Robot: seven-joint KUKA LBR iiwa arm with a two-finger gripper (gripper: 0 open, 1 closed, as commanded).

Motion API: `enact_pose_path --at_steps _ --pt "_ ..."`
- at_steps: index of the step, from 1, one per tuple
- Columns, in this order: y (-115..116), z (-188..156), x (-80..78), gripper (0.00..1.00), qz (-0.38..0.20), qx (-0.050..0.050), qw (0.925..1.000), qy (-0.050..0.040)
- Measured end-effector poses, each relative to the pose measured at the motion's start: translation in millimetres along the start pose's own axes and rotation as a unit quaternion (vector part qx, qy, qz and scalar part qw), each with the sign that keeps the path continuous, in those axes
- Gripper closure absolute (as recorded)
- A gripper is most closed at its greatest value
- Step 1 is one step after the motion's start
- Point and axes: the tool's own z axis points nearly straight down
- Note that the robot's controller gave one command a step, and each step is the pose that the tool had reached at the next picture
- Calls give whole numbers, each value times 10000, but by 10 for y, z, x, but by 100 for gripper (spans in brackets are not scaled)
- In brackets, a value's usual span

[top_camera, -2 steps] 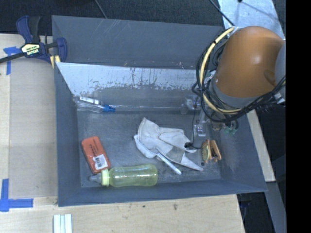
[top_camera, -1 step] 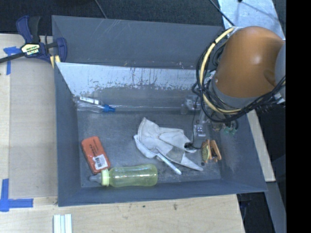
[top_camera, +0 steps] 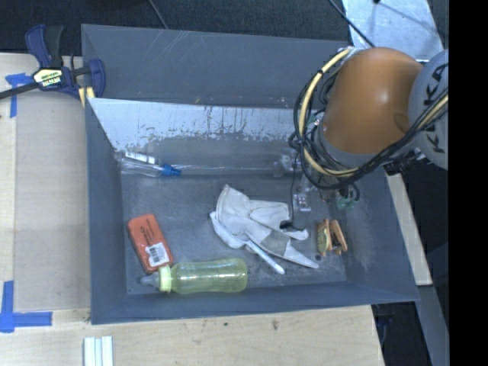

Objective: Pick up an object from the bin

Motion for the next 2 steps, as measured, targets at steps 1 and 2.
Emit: enact_pose_path --at_steps 1,2 --pt "55 721 41 0 -1 -3 10000 39" --pt "43 1001 227 0 11 -1 10000 95"
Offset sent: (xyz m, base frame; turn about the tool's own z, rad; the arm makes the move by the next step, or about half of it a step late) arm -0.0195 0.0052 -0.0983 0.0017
